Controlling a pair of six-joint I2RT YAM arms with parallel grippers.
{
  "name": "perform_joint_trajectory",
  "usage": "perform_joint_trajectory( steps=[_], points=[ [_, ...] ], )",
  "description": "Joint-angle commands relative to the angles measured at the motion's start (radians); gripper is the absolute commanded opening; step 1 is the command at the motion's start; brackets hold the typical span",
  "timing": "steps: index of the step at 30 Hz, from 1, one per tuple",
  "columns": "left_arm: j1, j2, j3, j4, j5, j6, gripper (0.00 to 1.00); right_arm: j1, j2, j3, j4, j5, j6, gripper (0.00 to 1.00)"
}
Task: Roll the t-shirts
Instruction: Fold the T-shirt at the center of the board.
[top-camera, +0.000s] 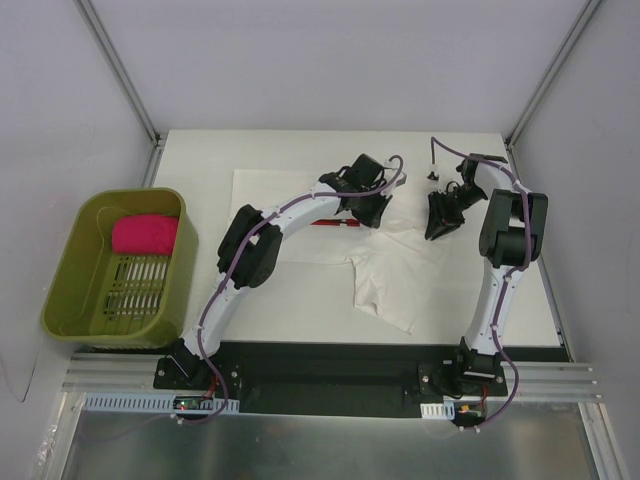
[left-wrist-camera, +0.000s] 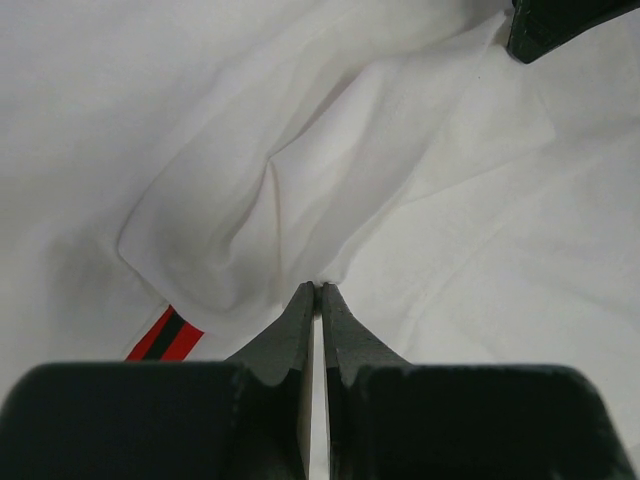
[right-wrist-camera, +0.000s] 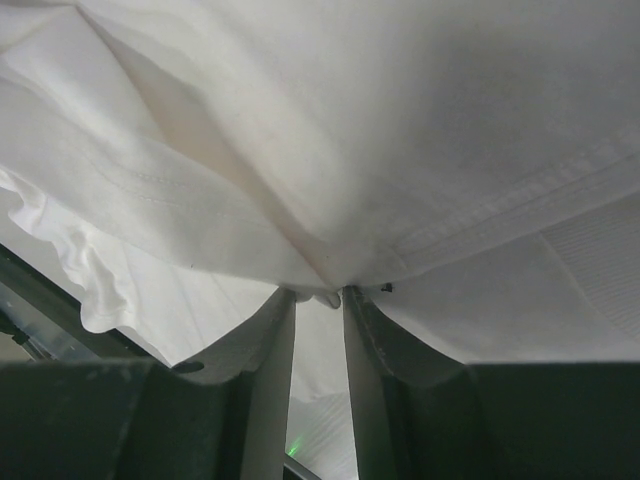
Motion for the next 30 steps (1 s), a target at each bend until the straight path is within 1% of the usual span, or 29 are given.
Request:
perform_joint_trajectory(
  steps=[1,6,9,15,18,23,30],
  points=[
    [0.013,-0.063,0.0,-0.002,-0.007,-0.002,0.0,0.007,-0.052,0.013,-0.038,-0.018,-0.014,0.29],
    [0.015,-0.061,-0.005,-0.001,-0.007,-0.002,0.0,-0.011,-0.046,0.003,-0.053,-0.119,-0.005,0.3],
    [0.016,-0.058,-0.002,-0.001,-0.007,-0.001,0.0,-0.023,-0.042,-0.001,-0.058,-0.138,-0.011,0.3],
    [0.015,-0.058,-0.006,-0.002,-0.013,0.005,0.0,-0.051,-0.031,0.013,-0.061,-0.144,-0.013,0.27],
    [0.015,-0.057,-0.009,-0.002,-0.016,0.008,0.0,-0.059,-0.025,0.016,-0.066,-0.152,-0.013,0.28],
    [0.015,-0.054,-0.011,-0.002,-0.022,0.014,0.0,-0.057,-0.016,0.017,-0.066,-0.176,-0.008,0.27],
    [0.015,-0.052,-0.011,-0.001,-0.028,0.016,0.0,-0.04,-0.003,0.017,-0.063,-0.169,-0.008,0.27]
  ],
)
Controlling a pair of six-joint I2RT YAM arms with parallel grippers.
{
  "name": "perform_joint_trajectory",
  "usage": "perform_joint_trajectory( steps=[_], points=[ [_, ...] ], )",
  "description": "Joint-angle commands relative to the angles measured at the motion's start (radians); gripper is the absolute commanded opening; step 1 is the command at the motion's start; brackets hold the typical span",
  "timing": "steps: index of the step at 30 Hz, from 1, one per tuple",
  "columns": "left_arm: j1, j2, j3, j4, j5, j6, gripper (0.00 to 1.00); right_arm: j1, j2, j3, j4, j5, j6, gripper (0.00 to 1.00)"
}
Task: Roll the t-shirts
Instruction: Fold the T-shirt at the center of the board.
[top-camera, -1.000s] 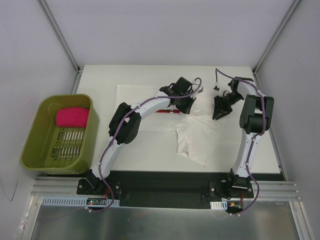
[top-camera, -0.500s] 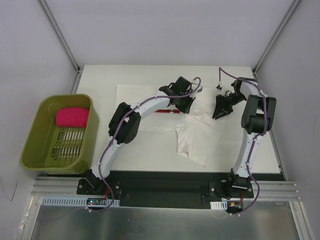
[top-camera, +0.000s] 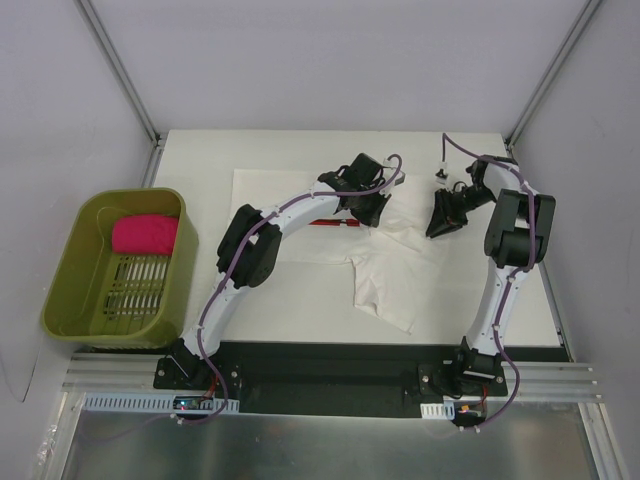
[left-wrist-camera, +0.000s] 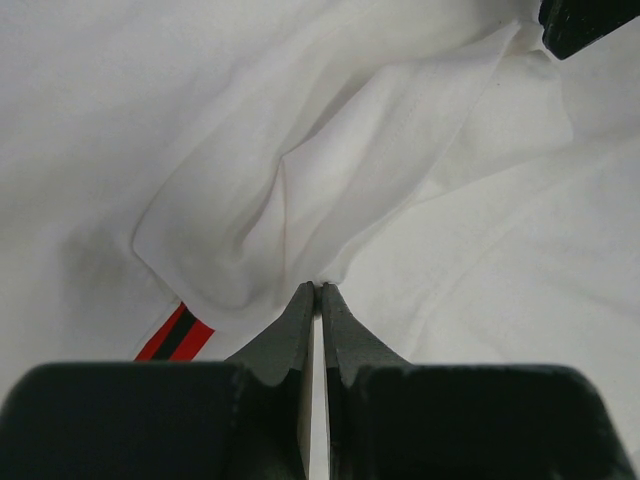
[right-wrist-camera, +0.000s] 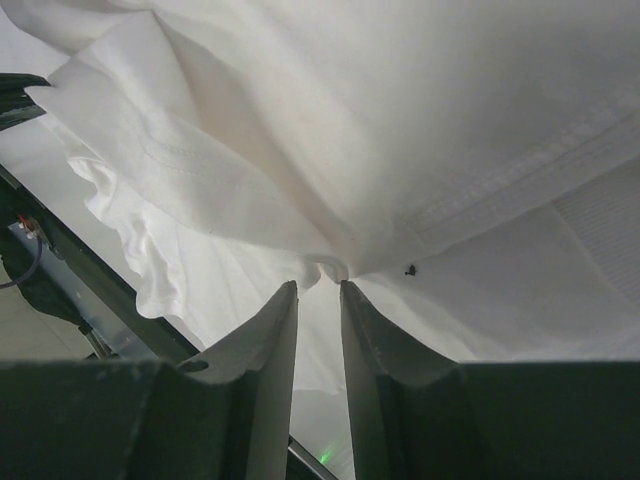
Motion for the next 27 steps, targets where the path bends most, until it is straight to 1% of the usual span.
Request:
perform_joint_trajectory(
  steps=[1,14,18,27],
  points=[
    [0.01,-0.052,-0.011,0.0,-0.025,0.015,0.0,0.017,-0.002,0.019,-0.031,-0.026,-0.008,0.27],
    [0.008,-0.049,-0.012,0.001,-0.034,0.014,0.0,0.017,0.017,0.033,-0.016,0.035,-0.003,0.26],
    [0.008,-0.048,-0.011,0.001,-0.031,0.014,0.0,0.018,0.024,0.041,-0.012,0.026,0.0,0.27],
    [0.008,-0.044,-0.009,0.001,-0.031,0.012,0.0,0.029,0.032,0.053,-0.006,0.017,0.002,0.22]
  ],
)
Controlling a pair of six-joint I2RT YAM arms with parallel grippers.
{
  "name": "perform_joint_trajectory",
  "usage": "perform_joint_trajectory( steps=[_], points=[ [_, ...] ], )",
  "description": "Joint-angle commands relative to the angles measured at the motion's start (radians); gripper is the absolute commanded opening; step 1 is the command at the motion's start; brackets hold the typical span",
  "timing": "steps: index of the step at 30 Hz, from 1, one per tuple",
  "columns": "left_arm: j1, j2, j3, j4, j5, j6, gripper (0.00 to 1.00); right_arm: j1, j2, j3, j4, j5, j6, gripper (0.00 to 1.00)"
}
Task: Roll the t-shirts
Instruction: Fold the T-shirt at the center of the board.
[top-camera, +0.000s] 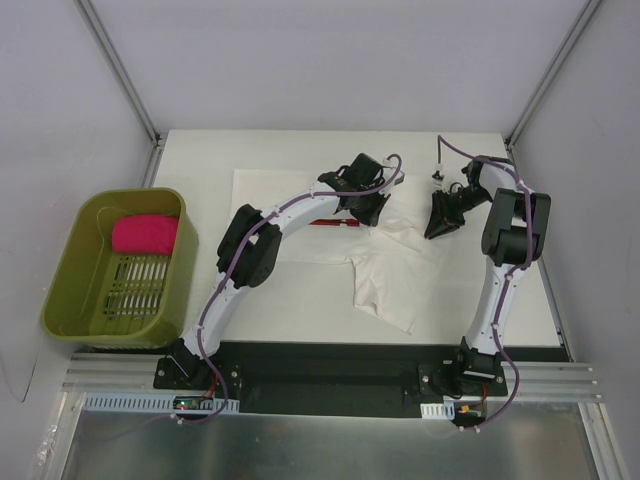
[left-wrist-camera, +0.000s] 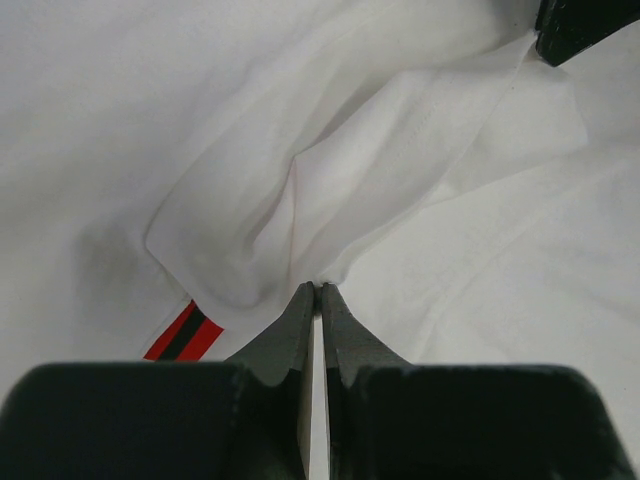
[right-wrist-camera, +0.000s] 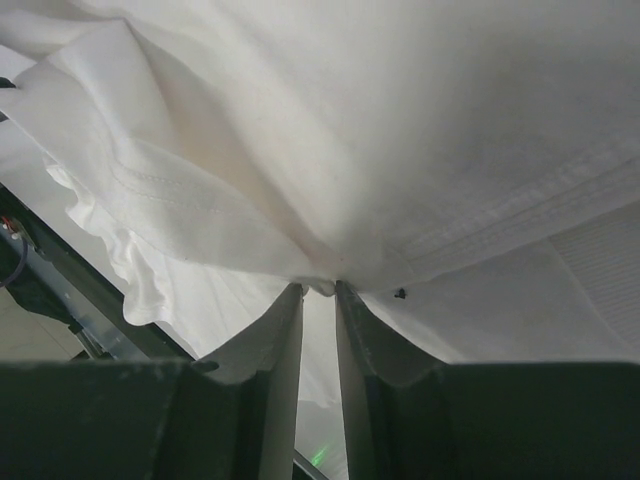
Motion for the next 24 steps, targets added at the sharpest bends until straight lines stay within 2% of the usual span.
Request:
perform_joint_trajectory(
  steps=[1,3,5,6,13,15,24],
  points=[
    [0.008,-0.044,-0.009,0.0,-0.008,0.011,0.0,0.013,0.005,0.036,-0.011,-0.012,0.0,0.19],
    [0.01,-0.046,-0.009,0.001,-0.009,0.012,0.0,0.013,0.002,0.036,-0.01,-0.012,-0.003,0.13],
    [0.01,-0.051,-0.01,0.0,-0.008,0.012,0.0,0.011,-0.01,0.036,-0.011,-0.001,-0.004,0.02],
    [0.016,-0.052,-0.012,0.0,-0.001,0.012,0.0,0.011,-0.018,0.033,-0.014,0.0,-0.009,0.01],
    [0.076,-0.136,-0.009,-0.054,0.196,-0.005,0.0,-0.012,-0.182,0.01,-0.025,-0.023,0.046,0.01],
    [0.088,-0.167,-0.019,-0.089,0.312,0.003,0.0,-0.003,-0.249,-0.007,-0.043,-0.038,0.051,0.01],
    [0.125,-0.247,-0.186,-0.168,0.471,0.06,0.0,0.074,-0.435,-0.255,-0.105,0.0,-0.012,0.01]
  ],
)
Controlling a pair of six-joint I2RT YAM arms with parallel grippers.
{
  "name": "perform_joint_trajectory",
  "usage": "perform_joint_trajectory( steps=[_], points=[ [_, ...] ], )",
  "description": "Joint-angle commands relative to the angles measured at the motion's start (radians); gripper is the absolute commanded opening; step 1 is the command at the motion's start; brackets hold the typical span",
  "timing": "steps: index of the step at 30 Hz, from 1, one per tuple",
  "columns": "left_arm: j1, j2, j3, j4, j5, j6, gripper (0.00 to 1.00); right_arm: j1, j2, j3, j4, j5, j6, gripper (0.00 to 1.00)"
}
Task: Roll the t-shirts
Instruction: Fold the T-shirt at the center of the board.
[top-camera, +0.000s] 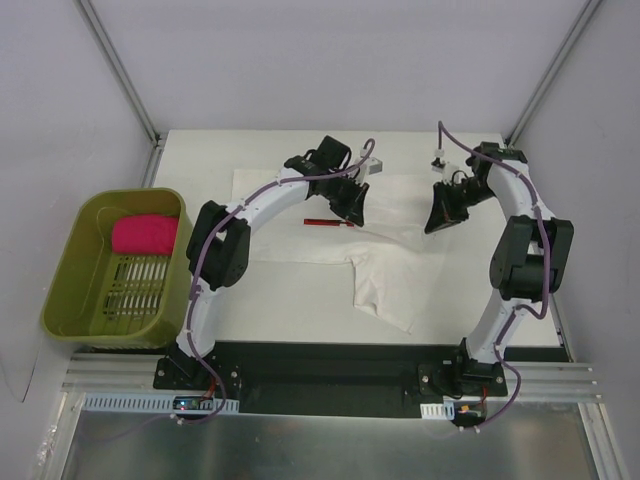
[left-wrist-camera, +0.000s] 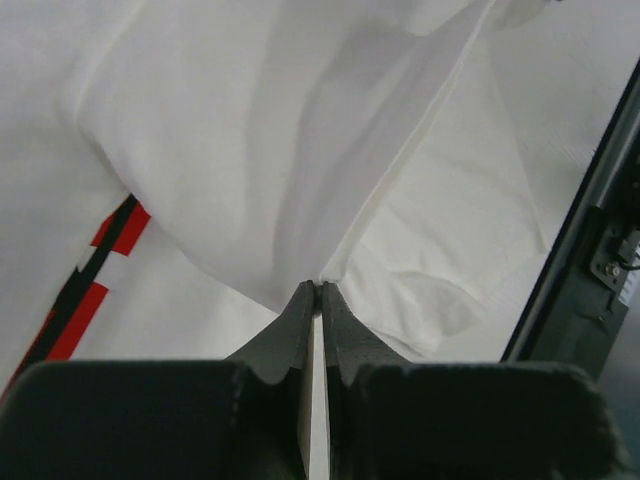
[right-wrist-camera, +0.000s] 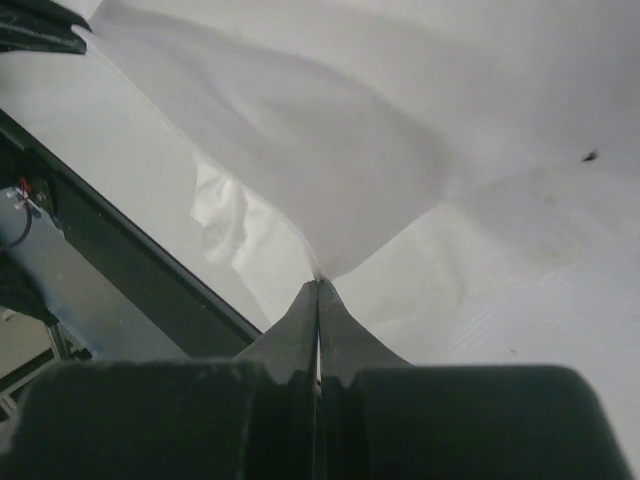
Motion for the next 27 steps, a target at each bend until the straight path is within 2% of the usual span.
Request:
perform_joint_trajectory(
  steps=[1,7,14,15,17,18,20,25,27],
  points=[
    [0.011,-0.066,-0.059,-0.066,0.133,0.05,0.0,0.028,-0.075,-0.124,-0.056,0.035,-0.029,0.01],
    [0.018,-0.079,-0.093,-0.115,0.126,0.148,0.01,0.106,-0.181,-0.216,-0.053,0.063,-0.035,0.01],
    [0.022,-0.076,-0.131,-0.163,0.113,0.205,0.07,0.224,-0.208,-0.28,-0.056,0.075,-0.048,0.01],
    [0.022,-0.074,-0.134,-0.167,0.1,0.213,0.09,0.235,-0.208,-0.283,-0.056,0.077,-0.05,0.01],
    [0.022,-0.07,-0.137,-0.175,0.086,0.219,0.27,0.255,-0.201,-0.29,-0.061,0.082,-0.052,0.01],
    [0.022,-0.067,-0.137,-0.181,0.081,0.222,0.3,0.26,-0.198,-0.288,-0.067,0.086,-0.055,0.06],
    [0.028,-0.074,-0.137,-0.189,0.072,0.222,0.37,0.251,-0.191,-0.259,-0.109,0.085,-0.071,0.17],
    [0.1,-0.134,-0.125,-0.189,0.057,0.145,0.39,0.074,-0.159,-0.109,-0.165,0.017,-0.078,0.27],
    [0.149,-0.131,-0.105,-0.189,0.017,0.145,0.39,0.007,-0.086,0.026,-0.169,0.043,-0.075,0.28]
  ],
)
